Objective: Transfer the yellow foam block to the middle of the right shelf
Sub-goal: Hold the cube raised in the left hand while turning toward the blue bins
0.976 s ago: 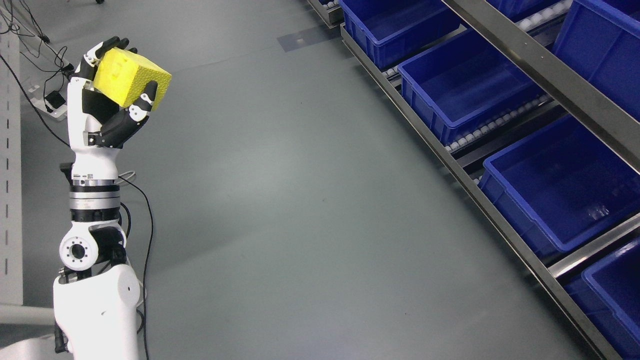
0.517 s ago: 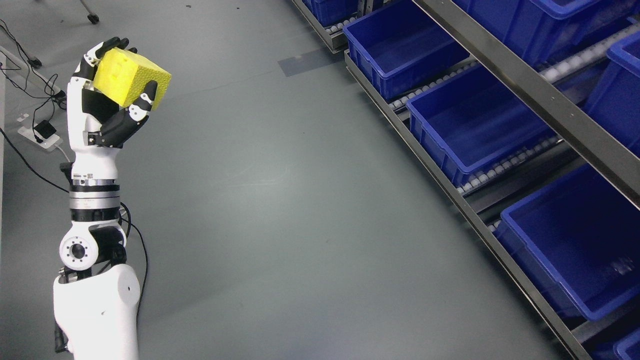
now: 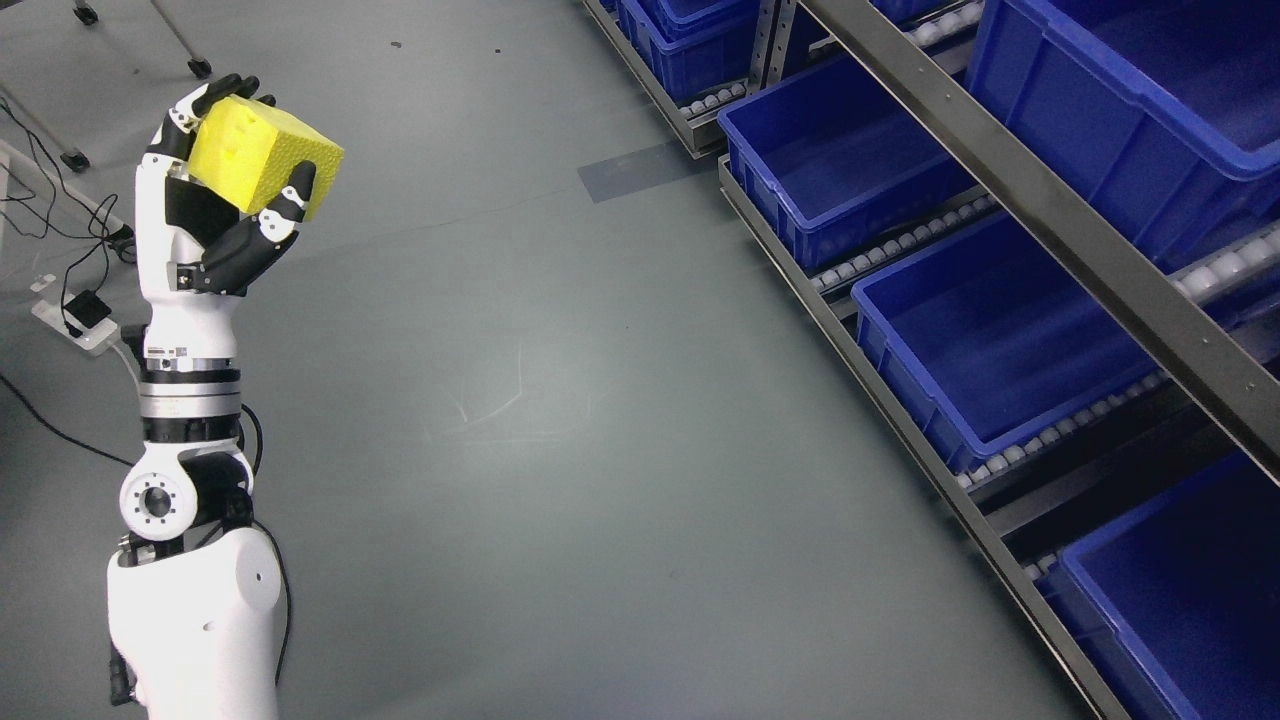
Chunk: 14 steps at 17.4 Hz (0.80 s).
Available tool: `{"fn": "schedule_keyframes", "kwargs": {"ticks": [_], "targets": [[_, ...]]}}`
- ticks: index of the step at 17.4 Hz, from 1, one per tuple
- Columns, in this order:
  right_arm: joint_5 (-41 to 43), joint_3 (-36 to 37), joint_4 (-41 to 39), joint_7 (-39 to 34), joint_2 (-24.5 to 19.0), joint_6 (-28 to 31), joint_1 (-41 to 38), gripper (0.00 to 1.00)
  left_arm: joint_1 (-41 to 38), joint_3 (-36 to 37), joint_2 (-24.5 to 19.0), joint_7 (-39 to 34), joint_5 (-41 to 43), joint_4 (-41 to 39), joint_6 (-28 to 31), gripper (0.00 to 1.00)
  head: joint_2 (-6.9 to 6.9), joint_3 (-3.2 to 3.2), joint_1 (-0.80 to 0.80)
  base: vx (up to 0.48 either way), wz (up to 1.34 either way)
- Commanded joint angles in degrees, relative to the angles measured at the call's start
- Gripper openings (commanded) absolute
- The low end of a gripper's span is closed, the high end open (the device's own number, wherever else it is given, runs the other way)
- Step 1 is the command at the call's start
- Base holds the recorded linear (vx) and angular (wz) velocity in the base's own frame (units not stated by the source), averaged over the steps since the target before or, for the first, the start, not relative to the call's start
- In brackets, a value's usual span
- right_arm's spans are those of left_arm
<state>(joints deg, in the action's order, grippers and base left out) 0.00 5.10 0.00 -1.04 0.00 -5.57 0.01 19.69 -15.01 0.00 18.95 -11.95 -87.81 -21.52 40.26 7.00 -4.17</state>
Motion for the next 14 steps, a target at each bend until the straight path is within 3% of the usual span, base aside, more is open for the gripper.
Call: {"fn": "schedule_keyframes", "kwargs": {"ticks": [1,14], "targets": [[0.00,0.00,-1.00,-0.01,1.00,0.03,0.17,1.00,0.00,0.07,-1.00,0.04,0.00,0.01,-0.01,0.33,0.00,0.00,0.00,0.335,-0.01],[0.09,0.00,-1.00,-0.01,1.00,0.03,0.17,1.00,0.26,0.34,-1.00,0.12,0.00,0.18,-0.01,0.33,0.00,0.00,0.00,0.309,-0.37]]}}
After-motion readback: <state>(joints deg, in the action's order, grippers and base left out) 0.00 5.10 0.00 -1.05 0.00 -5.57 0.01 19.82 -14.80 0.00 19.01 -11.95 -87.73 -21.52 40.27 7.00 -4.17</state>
